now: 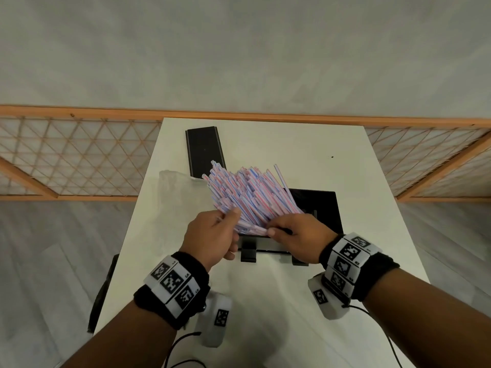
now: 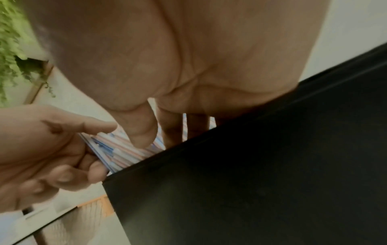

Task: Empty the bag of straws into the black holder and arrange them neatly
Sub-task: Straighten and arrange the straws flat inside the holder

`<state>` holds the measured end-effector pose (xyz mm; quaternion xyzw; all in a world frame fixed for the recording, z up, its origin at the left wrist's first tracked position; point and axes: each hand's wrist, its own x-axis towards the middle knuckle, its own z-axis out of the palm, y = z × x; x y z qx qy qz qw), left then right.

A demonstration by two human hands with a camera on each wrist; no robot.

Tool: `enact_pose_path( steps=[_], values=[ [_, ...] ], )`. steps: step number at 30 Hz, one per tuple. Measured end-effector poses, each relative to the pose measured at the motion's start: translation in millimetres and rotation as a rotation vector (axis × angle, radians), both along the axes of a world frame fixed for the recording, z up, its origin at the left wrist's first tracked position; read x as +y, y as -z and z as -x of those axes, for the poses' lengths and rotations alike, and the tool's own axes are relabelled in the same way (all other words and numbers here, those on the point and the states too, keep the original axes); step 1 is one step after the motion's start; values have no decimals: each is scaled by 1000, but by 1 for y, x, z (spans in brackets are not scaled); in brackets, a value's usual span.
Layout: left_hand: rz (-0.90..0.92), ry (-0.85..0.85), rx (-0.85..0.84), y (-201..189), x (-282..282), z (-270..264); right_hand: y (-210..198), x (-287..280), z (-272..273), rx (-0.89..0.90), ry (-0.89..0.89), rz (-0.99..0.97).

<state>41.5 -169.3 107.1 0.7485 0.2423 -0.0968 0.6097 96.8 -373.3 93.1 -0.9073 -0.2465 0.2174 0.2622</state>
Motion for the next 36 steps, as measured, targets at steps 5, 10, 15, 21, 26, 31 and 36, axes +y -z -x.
enact_pose_path(
  steps=[5,10,15,21,26,31,36],
  values=[
    [-37,33,-27,-7,-7,-5,1,2,-7,34,-38,160],
    [-47,45,-31,-7,-15,-7,6,6,-5,81,-108,118],
    [83,-73,-64,-10,-15,-9,2,3,-8,-134,-37,-23],
    [-461,131,-206,-5,9,-1,-5,-19,-6,-201,116,11],
    [-508,-124,-376,-2,9,6,-2,-32,-6,-94,222,183],
    [-239,-22,-14,6,2,-1,4,-22,0,24,75,80],
    [-235,37,-101,5,-8,-1,7,-21,-4,14,48,157]
  ],
)
